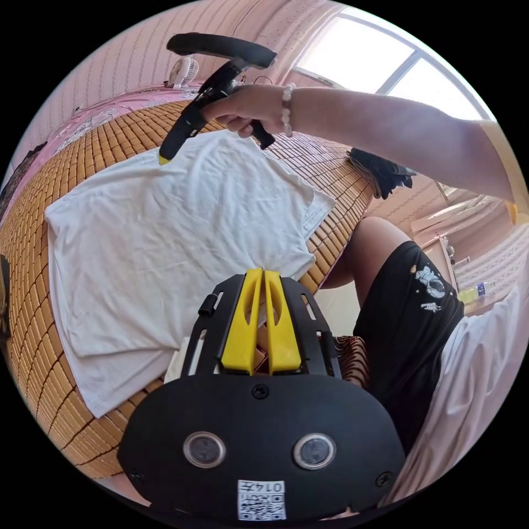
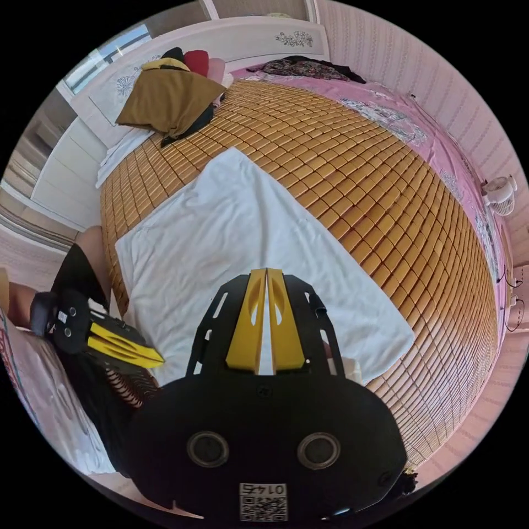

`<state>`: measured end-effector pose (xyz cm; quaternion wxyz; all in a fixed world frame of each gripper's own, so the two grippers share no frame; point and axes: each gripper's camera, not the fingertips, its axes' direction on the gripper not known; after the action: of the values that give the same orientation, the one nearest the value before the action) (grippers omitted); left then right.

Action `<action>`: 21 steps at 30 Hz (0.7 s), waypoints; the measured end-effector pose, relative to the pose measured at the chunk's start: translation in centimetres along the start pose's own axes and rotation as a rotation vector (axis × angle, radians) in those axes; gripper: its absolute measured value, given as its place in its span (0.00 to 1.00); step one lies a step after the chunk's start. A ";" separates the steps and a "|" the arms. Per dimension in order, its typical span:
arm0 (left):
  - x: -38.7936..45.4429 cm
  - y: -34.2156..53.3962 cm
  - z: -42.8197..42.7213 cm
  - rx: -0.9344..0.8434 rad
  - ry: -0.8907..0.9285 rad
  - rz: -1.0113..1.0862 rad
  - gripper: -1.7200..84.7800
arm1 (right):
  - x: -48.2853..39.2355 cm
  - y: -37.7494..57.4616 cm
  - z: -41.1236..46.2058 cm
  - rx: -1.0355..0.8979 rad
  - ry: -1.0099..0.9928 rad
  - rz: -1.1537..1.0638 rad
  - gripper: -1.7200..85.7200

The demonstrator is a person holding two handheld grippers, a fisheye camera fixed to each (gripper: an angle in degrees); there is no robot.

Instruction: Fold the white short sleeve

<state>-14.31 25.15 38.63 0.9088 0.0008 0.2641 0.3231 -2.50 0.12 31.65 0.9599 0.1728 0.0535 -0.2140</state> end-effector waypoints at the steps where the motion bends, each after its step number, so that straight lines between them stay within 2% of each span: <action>1: -0.1 0.0 0.2 0.001 0.009 -0.002 0.01 | 0.5 -1.4 1.2 -0.068 0.038 -0.006 0.01; 5: -0.2 0.2 0.7 0.013 0.032 0.001 0.01 | 1.8 -4.3 2.2 -0.280 0.018 -0.102 0.01; 9: 0.0 0.4 1.1 0.016 0.032 0.006 0.01 | 3.7 -6.4 1.6 -0.243 0.084 -0.099 0.01; 10: 0.1 0.5 1.2 0.019 0.034 0.004 0.01 | 3.9 -6.5 2.8 -0.301 0.121 -0.140 0.01; 13: 0.0 0.8 1.5 0.035 0.053 -0.004 0.01 | 4.9 -6.7 2.5 -0.304 0.094 -0.156 0.01; 17: 0.6 1.0 1.4 0.020 0.062 0.005 0.01 | 6.9 -4.5 1.8 -0.223 0.039 -0.057 0.01; 20: 1.5 1.4 0.8 0.066 0.106 0.058 0.02 | 9.5 0.7 -1.9 0.008 -0.039 0.161 0.01; 21: 1.7 1.4 0.7 0.078 0.116 0.070 0.02 | 10.4 4.1 -3.7 0.122 -0.124 0.243 0.01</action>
<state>-13.73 27.36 38.66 0.8795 0.0265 0.3284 0.3435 8.56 0.83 27.59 0.9680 0.2223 -0.0403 -0.1094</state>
